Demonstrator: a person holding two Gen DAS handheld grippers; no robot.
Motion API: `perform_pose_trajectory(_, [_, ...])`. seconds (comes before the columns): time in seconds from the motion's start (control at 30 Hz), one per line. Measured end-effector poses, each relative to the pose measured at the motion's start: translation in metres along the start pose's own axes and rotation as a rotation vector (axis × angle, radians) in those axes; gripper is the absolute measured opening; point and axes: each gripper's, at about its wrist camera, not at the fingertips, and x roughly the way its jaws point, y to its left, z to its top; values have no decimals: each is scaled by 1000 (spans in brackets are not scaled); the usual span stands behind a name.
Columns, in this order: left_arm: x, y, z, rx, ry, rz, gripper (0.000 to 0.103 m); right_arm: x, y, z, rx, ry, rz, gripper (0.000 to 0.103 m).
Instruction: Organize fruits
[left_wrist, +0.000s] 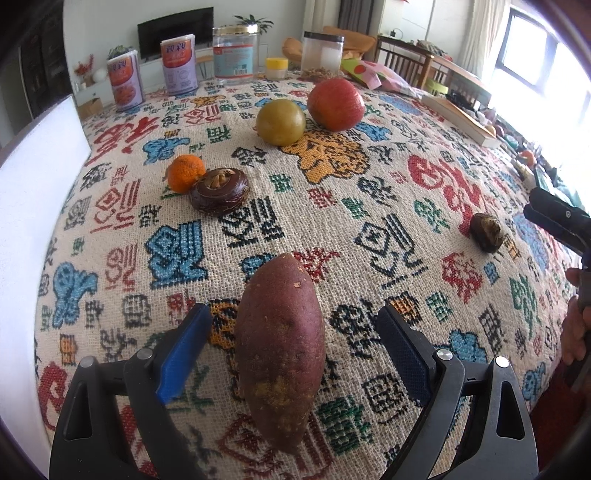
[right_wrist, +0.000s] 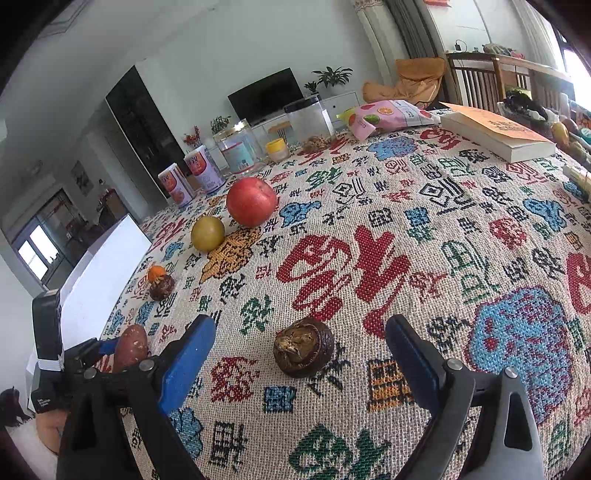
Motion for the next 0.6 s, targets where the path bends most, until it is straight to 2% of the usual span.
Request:
perform_pose_trajectory(0.07, [-3, 2, -3, 5, 3, 3, 92, -8, -3, 5, -41, 6, -27, 93])
perform_pose_trajectory(0.17, [-1, -4, -5, 43, 10, 15, 91, 4, 5, -4, -114, 100, -58, 93])
perform_pose_trajectory(0.3, [-3, 0, -1, 5, -1, 38, 90, 29, 26, -11, -193, 166, -115, 79])
perform_pose_trajectory(0.33, [-4, 3, -1, -14, -5, 50, 86, 34, 31, -12, -205, 173, -128, 78])
perform_pose_trajectory(0.4, [-6, 9, 0, -38, 1, 55, 58, 43, 41, -13, -239, 188, -145, 69])
perform_pose_trajectory(0.43, [-6, 11, 0, -47, 12, 28, 43, 47, 45, -14, -257, 203, -157, 60])
perform_pose_trajectory(0.47, [-8, 13, -2, -58, 6, 34, 41, 53, 50, -15, -270, 216, -184, 43])
perform_pose_trajectory(0.53, [-13, 15, -5, -68, 4, 51, 41, 55, 54, -14, -269, 206, -202, 42])
perform_pose_trajectory(0.6, [-28, 21, -11, -128, -3, -11, 41, 51, 59, -11, -235, 185, -174, 42])
